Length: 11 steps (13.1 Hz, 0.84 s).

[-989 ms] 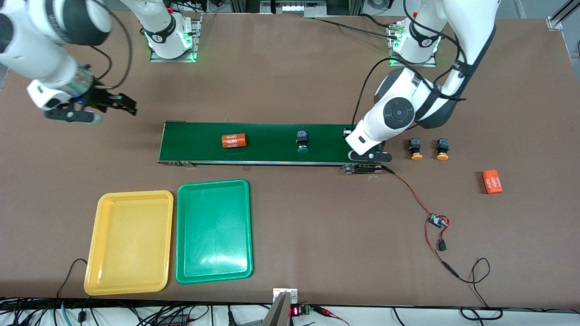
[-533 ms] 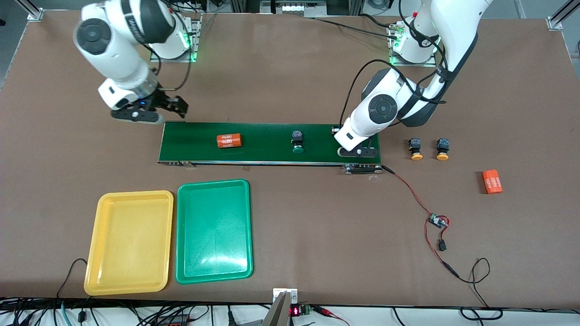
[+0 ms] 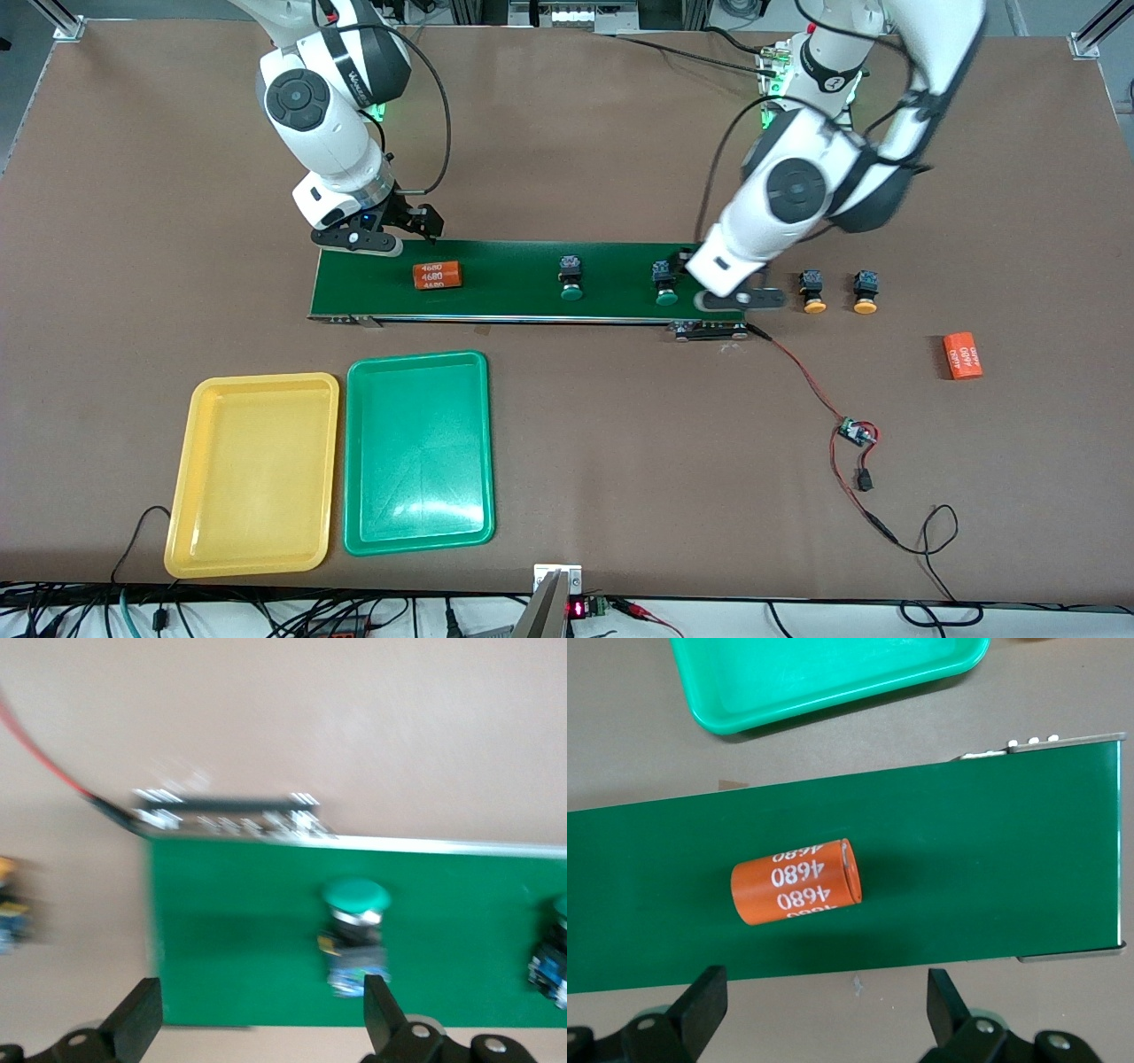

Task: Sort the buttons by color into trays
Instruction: 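Place the button on the conveyor with the left gripper while the right gripper lowers, then grasp the second battery with the left gripper while the right gripper hovers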

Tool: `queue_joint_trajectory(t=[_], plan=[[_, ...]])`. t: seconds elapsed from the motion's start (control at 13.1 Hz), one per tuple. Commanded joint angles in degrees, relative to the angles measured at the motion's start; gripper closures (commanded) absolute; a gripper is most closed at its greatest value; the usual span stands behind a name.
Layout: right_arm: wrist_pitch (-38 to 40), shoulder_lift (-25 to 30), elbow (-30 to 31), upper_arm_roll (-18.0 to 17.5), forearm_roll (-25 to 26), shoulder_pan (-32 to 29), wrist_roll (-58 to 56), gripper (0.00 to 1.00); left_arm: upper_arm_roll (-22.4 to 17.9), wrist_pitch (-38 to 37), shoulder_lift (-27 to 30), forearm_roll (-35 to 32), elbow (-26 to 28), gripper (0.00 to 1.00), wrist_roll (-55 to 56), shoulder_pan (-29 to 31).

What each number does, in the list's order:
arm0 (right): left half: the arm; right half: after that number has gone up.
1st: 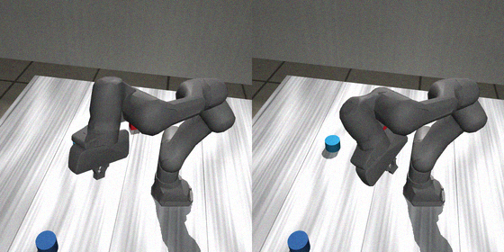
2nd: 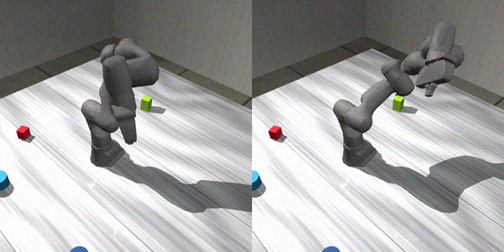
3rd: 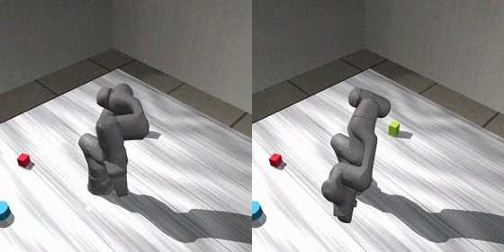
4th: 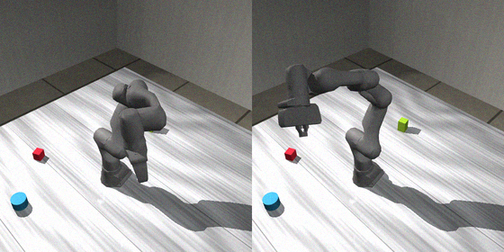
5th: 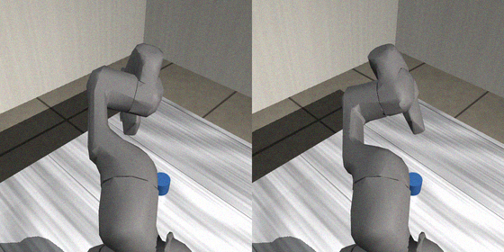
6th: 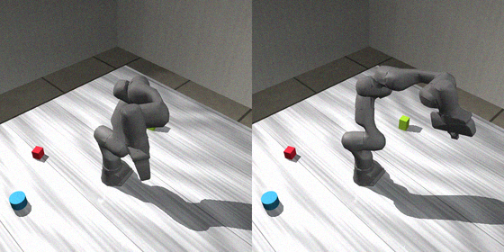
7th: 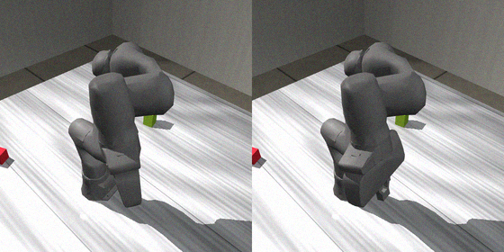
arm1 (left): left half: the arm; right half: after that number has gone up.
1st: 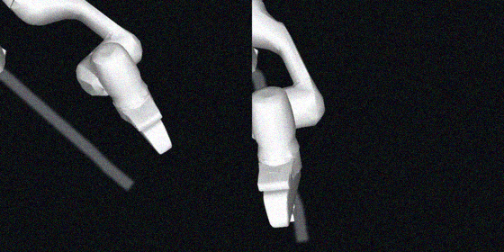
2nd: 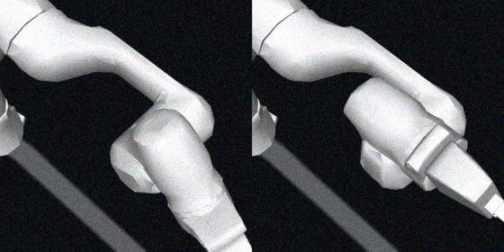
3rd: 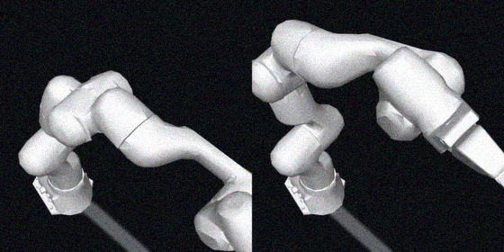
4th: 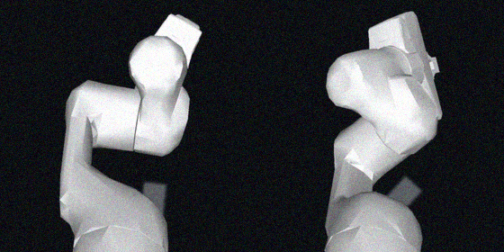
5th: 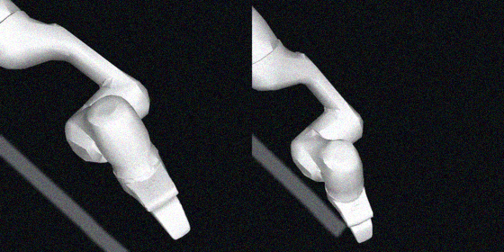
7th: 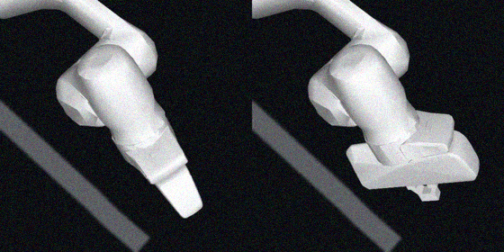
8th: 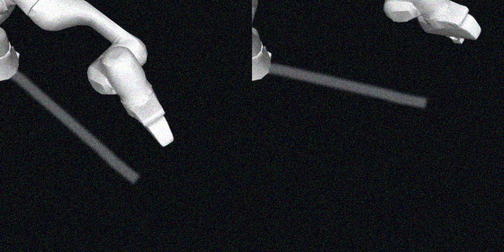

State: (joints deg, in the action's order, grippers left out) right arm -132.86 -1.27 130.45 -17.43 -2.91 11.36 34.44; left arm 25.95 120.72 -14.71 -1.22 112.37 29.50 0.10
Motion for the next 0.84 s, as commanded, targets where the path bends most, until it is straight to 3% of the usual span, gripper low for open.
queue_joint_trajectory(t=[0.0,0.3,0.46,0.61,0.76], plan=[[-0.91,-1.62,-1.77,0.29,-0.34,0.86,0.62,0.0,-7.9,-3.83,1.61,-3.25,-2.15,0.0,-13.88,0.95],[-1.0,-3.56,-3.8,0.29,0.45,2.0,-0.17,0.0,-22.58,-1.47,-0.05,-4.14,-2.24,0.0,-24.65,1.04],[-0.91,-4.0,-4.24,0.29,2.11,2.09,-0.34,0.0,-26.81,2.39,-1.72,-5.97,-2.24,0.0,-27.98,2.0],[-0.91,-5.92,-5.37,0.29,7.27,2.7,-2.61,0.0,-28.49,9.06,-3.92,-10.36,-2.33,0.0,-33.61,4.02],[-0.83,-7.08,-6.87,0.29,7.48,3.67,-2.37,0.0,-30.34,12.25,-6.46,-10.73,-2.59,0.0,-37.57,5.43]])
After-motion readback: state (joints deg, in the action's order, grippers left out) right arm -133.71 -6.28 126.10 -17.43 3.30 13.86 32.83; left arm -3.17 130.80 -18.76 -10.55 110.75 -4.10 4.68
